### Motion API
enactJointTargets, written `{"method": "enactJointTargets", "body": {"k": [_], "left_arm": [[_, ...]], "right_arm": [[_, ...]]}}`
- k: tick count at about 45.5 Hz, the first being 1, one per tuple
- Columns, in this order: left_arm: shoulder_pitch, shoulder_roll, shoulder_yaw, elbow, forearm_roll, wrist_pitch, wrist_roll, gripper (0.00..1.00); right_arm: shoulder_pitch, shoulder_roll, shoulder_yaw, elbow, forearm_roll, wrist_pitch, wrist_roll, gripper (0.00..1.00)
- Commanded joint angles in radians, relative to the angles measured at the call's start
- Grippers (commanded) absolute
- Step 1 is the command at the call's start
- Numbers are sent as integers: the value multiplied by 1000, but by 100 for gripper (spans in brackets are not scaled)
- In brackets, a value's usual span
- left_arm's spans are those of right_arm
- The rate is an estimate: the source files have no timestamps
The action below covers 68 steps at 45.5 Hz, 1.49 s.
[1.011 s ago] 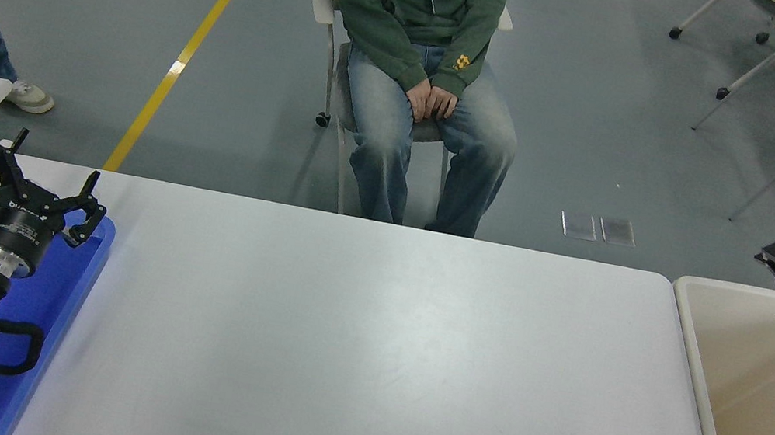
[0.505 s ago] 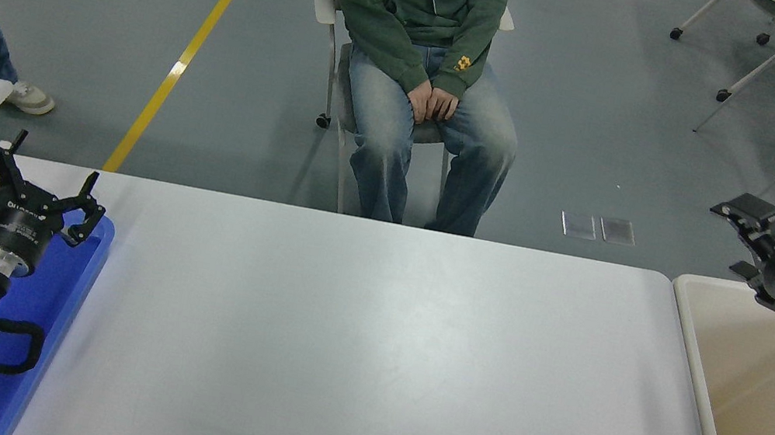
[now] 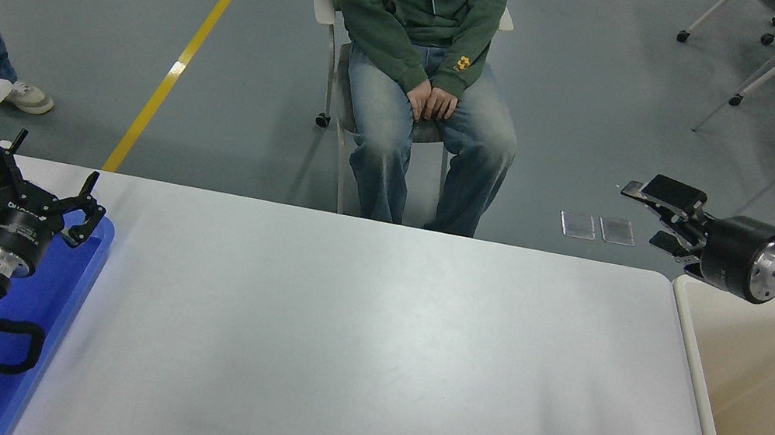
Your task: Clean the table surface
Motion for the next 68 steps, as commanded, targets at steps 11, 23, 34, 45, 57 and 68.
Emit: {"method": "enactJointTargets", "body": {"k": [11, 23, 34, 45, 57, 68], "left_arm": [[-1, 0, 0, 0, 0, 0, 0, 100], [-1, 0, 0, 0, 0, 0, 0, 100], [1, 0, 0, 0, 0, 0, 0, 100], [-1, 0, 0, 0, 0, 0, 0, 100], [-1, 0, 0, 0, 0, 0, 0, 100], [1, 0, 0, 0, 0, 0, 0, 100]], "right_arm": [[-67, 108, 113, 43, -8, -76, 2, 99], [-121, 206, 251, -78, 201, -115, 18, 99], [-137, 254, 289, -96, 400, -162, 93, 99], [-152, 294, 294, -109, 782, -175, 171, 99], [-186, 344, 331, -130, 928, -175, 226, 99], [-245, 424, 397, -170, 994, -176, 255, 99]]}}
